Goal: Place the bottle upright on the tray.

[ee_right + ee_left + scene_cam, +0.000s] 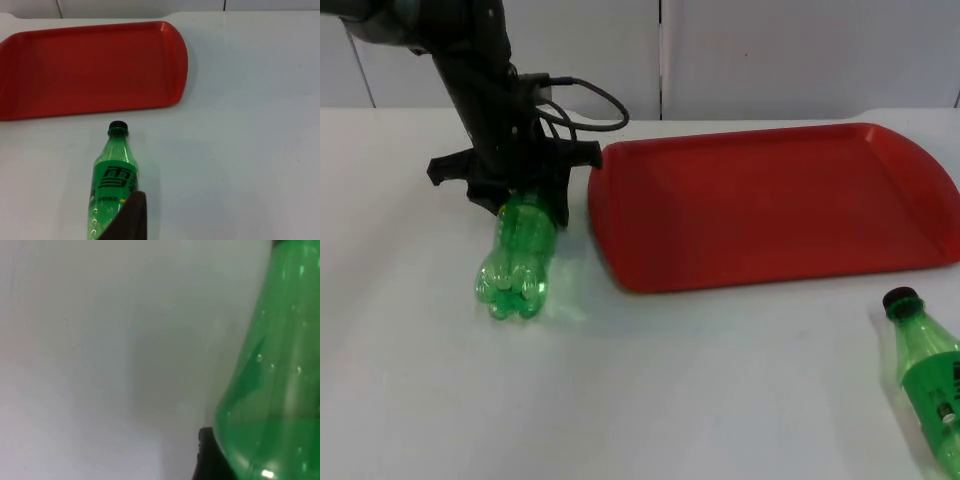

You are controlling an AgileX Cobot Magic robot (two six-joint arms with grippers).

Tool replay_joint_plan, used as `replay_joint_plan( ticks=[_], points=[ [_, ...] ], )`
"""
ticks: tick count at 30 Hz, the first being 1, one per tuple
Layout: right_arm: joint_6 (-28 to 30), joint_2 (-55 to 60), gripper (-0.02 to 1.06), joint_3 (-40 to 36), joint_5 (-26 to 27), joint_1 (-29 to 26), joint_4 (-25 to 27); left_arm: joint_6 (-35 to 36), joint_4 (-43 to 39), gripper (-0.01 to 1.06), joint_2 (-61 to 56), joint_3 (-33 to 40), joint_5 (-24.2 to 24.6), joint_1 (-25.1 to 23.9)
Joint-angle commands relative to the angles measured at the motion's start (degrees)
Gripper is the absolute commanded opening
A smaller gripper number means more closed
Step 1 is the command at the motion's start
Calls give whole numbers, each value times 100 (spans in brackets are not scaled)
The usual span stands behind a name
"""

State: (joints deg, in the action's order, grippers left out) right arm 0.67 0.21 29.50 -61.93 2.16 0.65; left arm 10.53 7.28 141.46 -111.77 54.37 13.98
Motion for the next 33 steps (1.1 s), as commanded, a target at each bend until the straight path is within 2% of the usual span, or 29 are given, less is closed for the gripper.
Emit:
replay_joint_plan(
  ticks=[1,6,11,17,21,27,33],
  points=[
    [2,-21,104,6,26,-43,11,5,65,0,-238,-64,31,27],
    [2,-21,104,6,26,-43,11,-70,65,0,-638,-64,-22,27],
    [2,-21,104,6,26,-43,11,-156,129,0,-1243,-64,-459,27],
    [2,-21,104,6,26,-43,11,-806,756,0,-2291,-48,-1506,36],
    [2,-21,104,6,26,-43,11,-995,865,0,-2750,-51,-1847,74],
    [2,-21,104,6,26,-43,11,-1323,878,0,-3247,-51,-2064,278],
    [2,-21,104,6,26,-43,11,-1326,878,0,-3370,-51,-2355,546]
  ],
)
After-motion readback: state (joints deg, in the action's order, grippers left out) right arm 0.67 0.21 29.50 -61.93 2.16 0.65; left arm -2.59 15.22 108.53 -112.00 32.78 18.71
